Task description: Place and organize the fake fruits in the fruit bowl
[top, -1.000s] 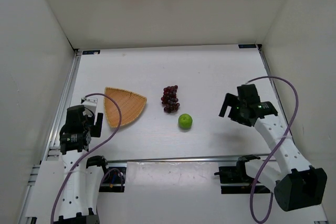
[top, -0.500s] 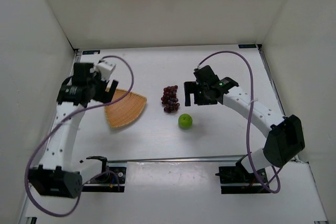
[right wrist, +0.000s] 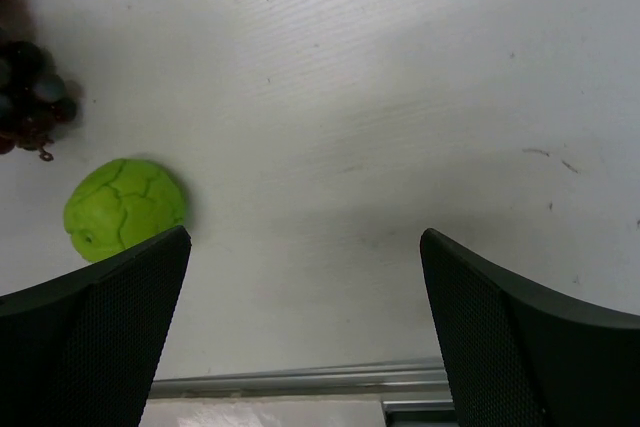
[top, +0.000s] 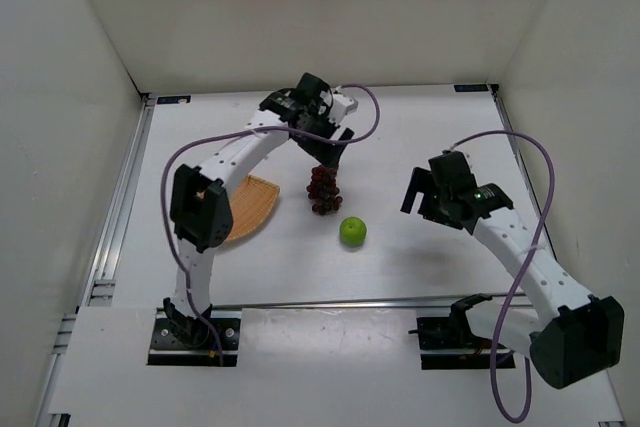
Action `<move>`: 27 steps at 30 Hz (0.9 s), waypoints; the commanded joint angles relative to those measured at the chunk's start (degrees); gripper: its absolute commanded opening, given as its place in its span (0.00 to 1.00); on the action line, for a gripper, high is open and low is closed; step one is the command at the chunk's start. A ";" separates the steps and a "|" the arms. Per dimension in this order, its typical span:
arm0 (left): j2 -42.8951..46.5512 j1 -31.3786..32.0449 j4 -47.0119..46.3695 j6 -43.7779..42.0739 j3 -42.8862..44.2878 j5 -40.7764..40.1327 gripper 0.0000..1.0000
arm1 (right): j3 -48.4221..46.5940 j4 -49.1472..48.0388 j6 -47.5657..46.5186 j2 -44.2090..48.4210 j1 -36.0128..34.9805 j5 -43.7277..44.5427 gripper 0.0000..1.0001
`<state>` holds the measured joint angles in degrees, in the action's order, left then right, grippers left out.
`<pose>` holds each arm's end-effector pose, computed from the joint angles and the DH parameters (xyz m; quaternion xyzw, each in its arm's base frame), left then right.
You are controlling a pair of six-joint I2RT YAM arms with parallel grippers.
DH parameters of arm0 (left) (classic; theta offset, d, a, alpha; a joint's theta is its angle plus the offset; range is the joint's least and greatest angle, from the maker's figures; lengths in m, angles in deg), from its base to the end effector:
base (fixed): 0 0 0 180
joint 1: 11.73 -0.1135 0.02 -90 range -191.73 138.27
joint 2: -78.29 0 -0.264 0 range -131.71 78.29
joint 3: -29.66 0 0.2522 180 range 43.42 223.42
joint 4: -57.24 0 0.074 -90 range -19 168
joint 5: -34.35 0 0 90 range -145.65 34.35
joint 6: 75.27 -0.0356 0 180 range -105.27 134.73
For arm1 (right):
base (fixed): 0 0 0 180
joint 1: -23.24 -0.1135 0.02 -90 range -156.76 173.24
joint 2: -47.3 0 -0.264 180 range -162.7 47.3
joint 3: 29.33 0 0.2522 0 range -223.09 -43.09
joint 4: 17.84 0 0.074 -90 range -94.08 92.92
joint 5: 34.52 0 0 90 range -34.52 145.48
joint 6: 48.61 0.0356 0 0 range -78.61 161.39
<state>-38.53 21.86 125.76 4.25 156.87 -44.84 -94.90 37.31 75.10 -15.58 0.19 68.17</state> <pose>0.3668 -0.2516 0.3020 0.3831 0.8777 -0.1435 0.2496 0.2035 0.0781 0.2741 0.1228 0.9336 0.0599 0.3311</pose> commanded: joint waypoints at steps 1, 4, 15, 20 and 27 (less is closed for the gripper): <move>-4.02 0.87 0.53 4.23 5.28 3.53 1.00 | 1.97 2.64 1.44 2.84 0.63 1.02 1.00; -9.82 1.40 0.52 5.12 7.31 -3.30 1.00 | 2.51 4.13 1.44 4.16 0.64 1.55 1.00; -16.60 1.92 3.60 0.99 4.76 3.25 0.85 | 2.51 4.14 0.83 3.11 0.64 1.55 1.00; -12.75 1.92 4.12 0.37 4.24 4.57 0.33 | 0.13 3.61 0.30 1.27 0.64 0.50 1.00; 3.68 -0.70 5.27 -1.47 1.79 -2.01 0.22 | -1.61 -0.08 -1.80 -3.56 -5.94 -3.10 1.00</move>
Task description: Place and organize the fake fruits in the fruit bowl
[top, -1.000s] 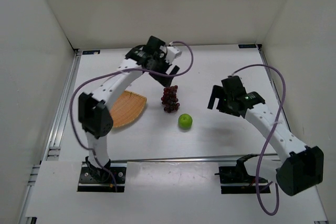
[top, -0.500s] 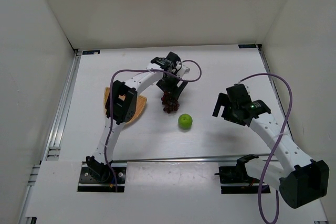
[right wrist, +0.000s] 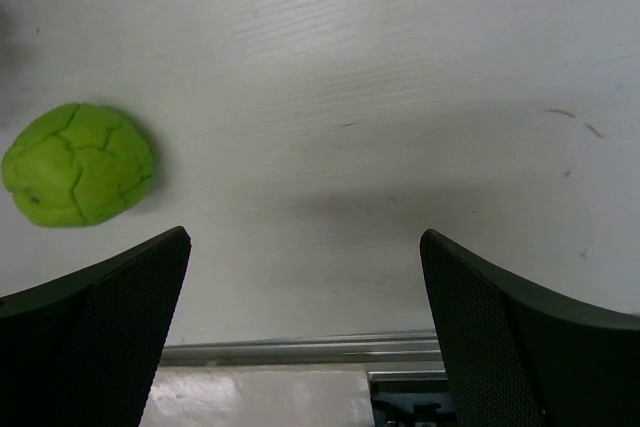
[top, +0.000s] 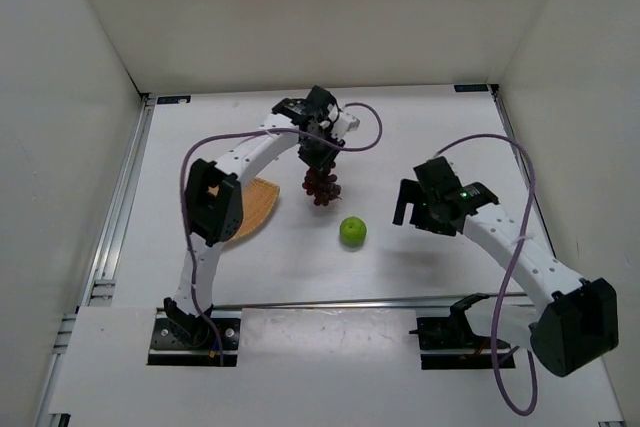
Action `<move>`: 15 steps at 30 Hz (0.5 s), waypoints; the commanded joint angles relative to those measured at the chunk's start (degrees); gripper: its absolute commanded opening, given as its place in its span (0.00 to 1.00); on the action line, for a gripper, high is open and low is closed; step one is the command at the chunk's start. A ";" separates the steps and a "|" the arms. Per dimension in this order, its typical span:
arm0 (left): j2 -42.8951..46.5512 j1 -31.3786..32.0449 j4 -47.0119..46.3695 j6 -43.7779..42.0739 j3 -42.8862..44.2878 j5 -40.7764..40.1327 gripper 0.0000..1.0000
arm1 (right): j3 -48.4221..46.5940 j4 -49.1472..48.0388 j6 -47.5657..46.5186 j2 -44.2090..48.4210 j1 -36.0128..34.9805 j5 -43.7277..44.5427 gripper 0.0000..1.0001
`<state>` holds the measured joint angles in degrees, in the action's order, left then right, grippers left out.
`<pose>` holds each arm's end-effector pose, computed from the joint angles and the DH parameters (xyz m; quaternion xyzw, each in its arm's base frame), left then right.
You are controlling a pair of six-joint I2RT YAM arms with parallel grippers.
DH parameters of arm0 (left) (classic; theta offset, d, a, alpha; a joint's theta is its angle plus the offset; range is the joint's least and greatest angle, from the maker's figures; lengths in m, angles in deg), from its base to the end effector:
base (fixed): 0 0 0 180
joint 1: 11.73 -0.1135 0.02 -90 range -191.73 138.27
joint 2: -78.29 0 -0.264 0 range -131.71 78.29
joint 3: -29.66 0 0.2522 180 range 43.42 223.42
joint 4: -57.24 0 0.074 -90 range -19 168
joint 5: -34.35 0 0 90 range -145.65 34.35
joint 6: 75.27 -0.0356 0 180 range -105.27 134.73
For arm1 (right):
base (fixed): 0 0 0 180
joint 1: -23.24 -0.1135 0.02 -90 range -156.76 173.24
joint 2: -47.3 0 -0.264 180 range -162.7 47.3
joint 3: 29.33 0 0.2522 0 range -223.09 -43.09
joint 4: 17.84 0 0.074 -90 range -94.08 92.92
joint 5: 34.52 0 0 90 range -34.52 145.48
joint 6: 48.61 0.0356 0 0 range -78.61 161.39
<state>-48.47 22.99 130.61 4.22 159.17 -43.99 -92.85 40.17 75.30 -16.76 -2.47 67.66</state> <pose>0.3790 -0.2713 0.2344 0.3929 0.8987 -0.1330 0.1427 0.1956 0.0858 0.2557 0.0971 0.9526 0.0454 0.2846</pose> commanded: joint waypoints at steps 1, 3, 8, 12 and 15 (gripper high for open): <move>15.99 -2.72 0.41 -1.45 -1.13 -3.92 0.22 | -4.64 -2.94 -2.01 -3.61 -6.33 -2.08 1.00; 23.20 -5.79 0.41 -1.45 -4.10 -7.78 0.22 | -6.83 -2.94 -2.53 -7.57 -9.25 -0.94 1.00; 37.08 -11.68 -0.82 -4.34 -16.58 -15.61 0.23 | -14.82 -2.94 -3.15 -15.92 -14.19 -0.93 1.00; 42.29 -17.83 -3.97 -5.49 -29.67 -16.32 0.35 | -19.75 -3.47 -3.76 -21.37 -15.59 -2.87 1.00; 43.00 -20.03 -6.26 -6.28 -37.15 -15.80 0.44 | -21.87 -3.47 -4.38 -24.71 -16.21 -5.49 1.00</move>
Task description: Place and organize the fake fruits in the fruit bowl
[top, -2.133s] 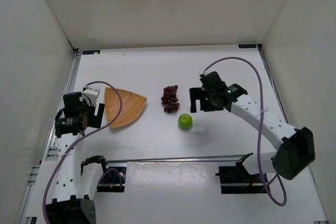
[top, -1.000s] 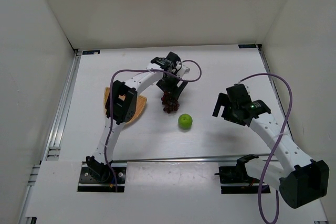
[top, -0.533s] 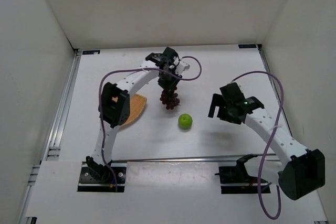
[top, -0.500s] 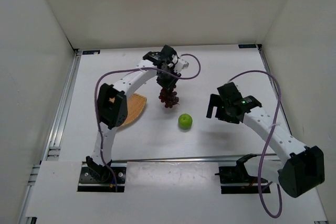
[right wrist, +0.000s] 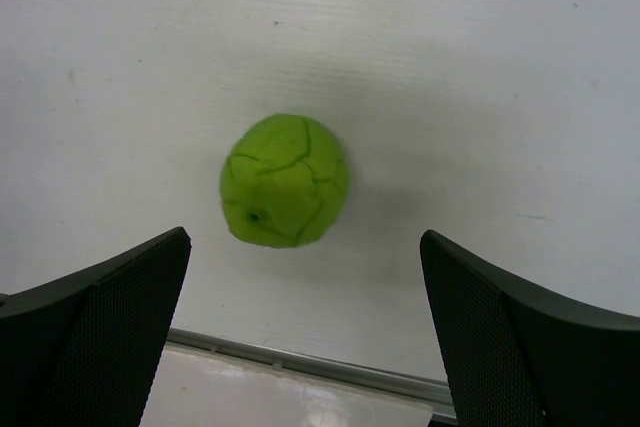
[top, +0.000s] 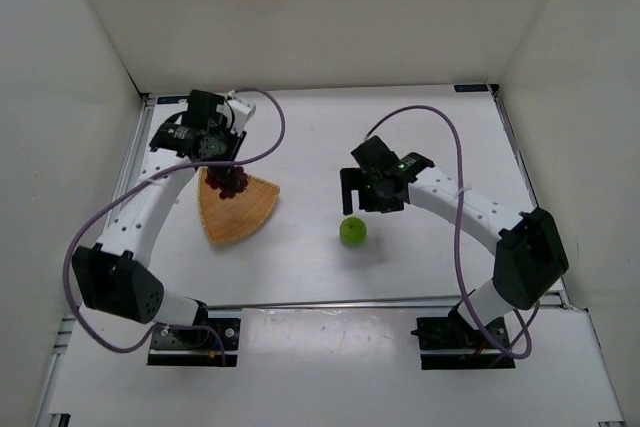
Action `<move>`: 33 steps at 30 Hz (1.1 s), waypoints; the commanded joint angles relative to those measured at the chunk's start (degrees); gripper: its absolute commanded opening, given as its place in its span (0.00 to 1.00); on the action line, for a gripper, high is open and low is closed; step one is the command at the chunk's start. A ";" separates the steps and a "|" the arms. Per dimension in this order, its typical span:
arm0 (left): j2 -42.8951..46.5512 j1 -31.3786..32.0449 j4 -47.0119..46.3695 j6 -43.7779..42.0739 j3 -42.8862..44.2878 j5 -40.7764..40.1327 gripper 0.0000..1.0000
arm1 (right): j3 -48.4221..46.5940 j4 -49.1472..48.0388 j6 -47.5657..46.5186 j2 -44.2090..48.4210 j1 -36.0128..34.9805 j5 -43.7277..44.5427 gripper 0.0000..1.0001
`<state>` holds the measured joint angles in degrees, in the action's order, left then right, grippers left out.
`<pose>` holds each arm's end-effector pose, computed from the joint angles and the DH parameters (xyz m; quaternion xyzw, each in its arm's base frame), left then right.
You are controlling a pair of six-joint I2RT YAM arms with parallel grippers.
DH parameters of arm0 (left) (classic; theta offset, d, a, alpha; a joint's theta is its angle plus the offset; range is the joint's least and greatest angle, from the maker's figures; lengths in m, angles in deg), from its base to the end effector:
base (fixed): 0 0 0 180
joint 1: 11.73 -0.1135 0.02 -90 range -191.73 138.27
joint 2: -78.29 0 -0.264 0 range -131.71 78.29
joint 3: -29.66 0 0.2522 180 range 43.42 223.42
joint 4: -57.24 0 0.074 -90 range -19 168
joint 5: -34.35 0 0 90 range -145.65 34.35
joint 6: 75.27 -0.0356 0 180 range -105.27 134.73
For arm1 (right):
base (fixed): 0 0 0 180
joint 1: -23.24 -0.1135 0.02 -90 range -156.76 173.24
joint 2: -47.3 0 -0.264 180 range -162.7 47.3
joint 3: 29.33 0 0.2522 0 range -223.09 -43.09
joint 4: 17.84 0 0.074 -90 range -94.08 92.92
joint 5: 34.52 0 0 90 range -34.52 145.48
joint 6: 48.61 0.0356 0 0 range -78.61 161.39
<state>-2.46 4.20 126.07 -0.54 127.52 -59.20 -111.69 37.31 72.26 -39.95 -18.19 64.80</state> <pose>0.2761 -0.0765 0.3623 0.2442 0.9122 0.0274 0.3279 0.2386 0.2029 0.2612 -0.0677 0.9607 0.0886 0.2543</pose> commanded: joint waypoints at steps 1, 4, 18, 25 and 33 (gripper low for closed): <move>-3.01 -2.64 -3.02 -1.52 -7.43 -0.06 0.50 | -3.82 -0.60 -1.34 -2.57 -0.49 -2.64 1.00; -5.55 -5.19 -3.56 -1.00 -8.07 1.35 0.63 | -4.35 -1.13 -1.34 -3.89 -1.02 -5.01 1.00; 8.66 -9.33 -0.58 -1.34 -7.26 -8.20 1.00 | -6.20 3.78 0.67 -13.82 -4.54 -0.81 0.98; 21.06 -12.49 2.50 -3.81 -18.25 -16.31 1.00 | -8.39 4.32 0.68 -17.26 -4.54 2.27 0.42; 31.08 -16.09 6.19 -6.00 -22.66 -16.84 1.00 | -26.70 6.25 -3.97 -22.09 -6.02 -5.77 0.11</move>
<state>24.73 -10.73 131.07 -5.42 104.85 -74.37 -128.00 43.14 70.97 -60.75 -22.95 63.91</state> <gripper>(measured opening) 0.998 0.646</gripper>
